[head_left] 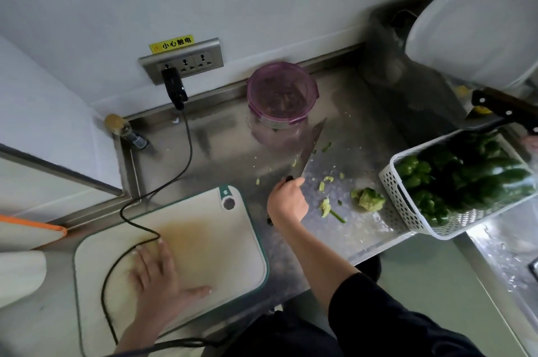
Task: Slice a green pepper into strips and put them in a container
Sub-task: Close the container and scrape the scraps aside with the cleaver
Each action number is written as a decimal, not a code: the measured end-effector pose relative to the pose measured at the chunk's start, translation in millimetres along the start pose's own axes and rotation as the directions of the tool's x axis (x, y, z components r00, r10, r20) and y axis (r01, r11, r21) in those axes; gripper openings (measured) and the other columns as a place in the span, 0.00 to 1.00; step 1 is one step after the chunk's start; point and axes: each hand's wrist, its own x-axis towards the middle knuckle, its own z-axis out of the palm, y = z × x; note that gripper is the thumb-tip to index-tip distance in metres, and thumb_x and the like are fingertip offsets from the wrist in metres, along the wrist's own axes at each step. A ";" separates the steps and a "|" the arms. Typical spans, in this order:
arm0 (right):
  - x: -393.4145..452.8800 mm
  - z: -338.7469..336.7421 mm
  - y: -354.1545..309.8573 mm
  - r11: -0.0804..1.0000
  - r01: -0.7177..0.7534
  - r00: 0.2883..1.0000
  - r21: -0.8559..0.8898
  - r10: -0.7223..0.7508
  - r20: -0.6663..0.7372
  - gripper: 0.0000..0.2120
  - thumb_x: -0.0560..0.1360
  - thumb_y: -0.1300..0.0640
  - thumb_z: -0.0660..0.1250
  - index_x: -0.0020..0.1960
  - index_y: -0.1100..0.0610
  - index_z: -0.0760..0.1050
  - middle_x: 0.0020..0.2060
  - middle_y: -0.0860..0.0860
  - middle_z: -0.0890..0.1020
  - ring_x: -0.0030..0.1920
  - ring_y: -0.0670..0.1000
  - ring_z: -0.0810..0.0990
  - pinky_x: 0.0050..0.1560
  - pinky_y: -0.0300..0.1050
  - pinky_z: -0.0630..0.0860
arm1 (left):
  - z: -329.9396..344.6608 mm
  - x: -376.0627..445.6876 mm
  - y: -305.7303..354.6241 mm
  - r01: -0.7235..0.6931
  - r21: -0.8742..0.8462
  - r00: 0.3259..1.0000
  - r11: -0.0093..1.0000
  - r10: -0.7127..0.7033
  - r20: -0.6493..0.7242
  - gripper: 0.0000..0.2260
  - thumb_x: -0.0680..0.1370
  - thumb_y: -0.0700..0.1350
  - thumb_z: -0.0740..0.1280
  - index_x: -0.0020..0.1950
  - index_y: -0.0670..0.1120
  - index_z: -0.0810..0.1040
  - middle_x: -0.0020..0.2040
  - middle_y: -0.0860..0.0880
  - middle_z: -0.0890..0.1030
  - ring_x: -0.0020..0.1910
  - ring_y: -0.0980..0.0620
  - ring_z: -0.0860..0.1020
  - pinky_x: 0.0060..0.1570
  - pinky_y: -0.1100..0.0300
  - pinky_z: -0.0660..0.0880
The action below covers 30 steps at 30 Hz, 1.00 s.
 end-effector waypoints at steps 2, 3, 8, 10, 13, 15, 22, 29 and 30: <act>0.5 -1.9 5.0 0.999 -0.039 0.999 0.007 0.039 -0.007 0.15 0.82 0.53 0.47 0.63 0.61 0.60 0.53 0.58 0.81 0.53 0.60 0.80 0.46 0.49 0.72 | -1.1 1.6 9.2 -0.030 -0.018 1.000 0.999 0.030 -0.008 0.68 0.44 0.81 0.53 0.69 0.48 0.22 0.71 0.35 0.27 0.69 0.42 0.24 0.70 0.42 0.34; 0.5 -3.3 8.4 0.997 -0.069 0.998 0.017 0.069 -0.013 0.15 0.82 0.53 0.47 0.63 0.62 0.60 0.53 0.58 0.81 0.53 0.60 0.80 0.45 0.48 0.71 | -2.2 2.0 12.3 -0.034 -0.021 0.999 0.999 0.034 -0.008 0.69 0.44 0.81 0.53 0.69 0.48 0.22 0.71 0.35 0.28 0.69 0.42 0.24 0.70 0.42 0.34; -4.5 -12.2 42.1 0.959 -0.253 0.965 0.128 0.259 -0.029 0.18 0.82 0.52 0.48 0.64 0.65 0.59 0.53 0.61 0.80 0.52 0.61 0.80 0.49 0.49 0.72 | -3.3 1.3 15.8 -0.027 -0.032 1.000 0.999 0.027 0.004 0.73 0.37 0.85 0.45 0.71 0.48 0.25 0.72 0.34 0.30 0.69 0.43 0.23 0.69 0.43 0.34; -9.6 -16.0 56.4 0.938 -0.310 0.948 0.154 0.316 -0.019 0.20 0.81 0.53 0.49 0.67 0.65 0.56 0.53 0.61 0.80 0.51 0.61 0.80 0.50 0.50 0.73 | -4.4 0.4 17.8 -0.016 -0.023 1.000 1.000 0.016 0.010 0.74 0.36 0.84 0.47 0.72 0.48 0.26 0.72 0.32 0.31 0.70 0.42 0.24 0.69 0.42 0.34; -18.8 -19.4 71.7 0.934 -0.323 0.943 0.153 0.331 -0.024 0.25 0.81 0.53 0.49 0.73 0.65 0.49 0.55 0.61 0.79 0.53 0.61 0.79 0.51 0.50 0.72 | -6.3 -0.4 20.9 -0.005 0.000 1.000 1.000 0.005 0.012 0.74 0.37 0.83 0.49 0.74 0.47 0.28 0.72 0.32 0.32 0.71 0.41 0.26 0.69 0.42 0.34; -23.5 -17.5 77.8 0.938 -0.315 0.947 0.144 0.322 -0.026 0.25 0.81 0.53 0.48 0.74 0.64 0.48 0.55 0.60 0.80 0.53 0.61 0.79 0.51 0.50 0.72 | -5.4 1.4 22.2 -0.016 0.014 1.000 1.000 0.016 0.001 0.74 0.36 0.84 0.44 0.74 0.47 0.28 0.73 0.32 0.34 0.71 0.41 0.27 0.69 0.42 0.35; -39.7 -8.9 74.6 0.968 -0.216 0.974 0.132 0.223 -0.041 0.26 0.81 0.52 0.48 0.74 0.66 0.51 0.51 0.57 0.81 0.49 0.60 0.80 0.42 0.47 0.69 | -0.1 7.0 36.6 -0.094 0.044 0.995 0.995 0.096 -0.043 0.73 0.39 0.85 0.43 0.74 0.46 0.30 0.73 0.30 0.35 0.70 0.41 0.26 0.68 0.43 0.31; -47.7 1.9 49.5 0.989 -0.044 0.999 0.138 0.039 0.033 0.20 0.81 0.48 0.47 0.63 0.63 0.63 0.46 0.56 0.81 0.44 0.60 0.81 0.41 0.50 0.77 | -5.2 6.2 52.2 -0.122 0.047 0.992 0.991 0.123 -0.029 0.72 0.40 0.83 0.49 0.71 0.45 0.24 0.72 0.30 0.34 0.70 0.40 0.25 0.62 0.44 0.23; -49.0 2.5 45.9 0.992 -0.002 0.999 0.123 -0.004 0.050 0.18 0.81 0.48 0.48 0.61 0.62 0.63 0.46 0.57 0.81 0.44 0.60 0.81 0.42 0.52 0.78 | -5.1 6.5 52.2 -0.131 0.051 0.990 0.990 0.133 -0.039 0.70 0.42 0.81 0.51 0.71 0.45 0.25 0.72 0.30 0.34 0.70 0.40 0.25 0.63 0.44 0.23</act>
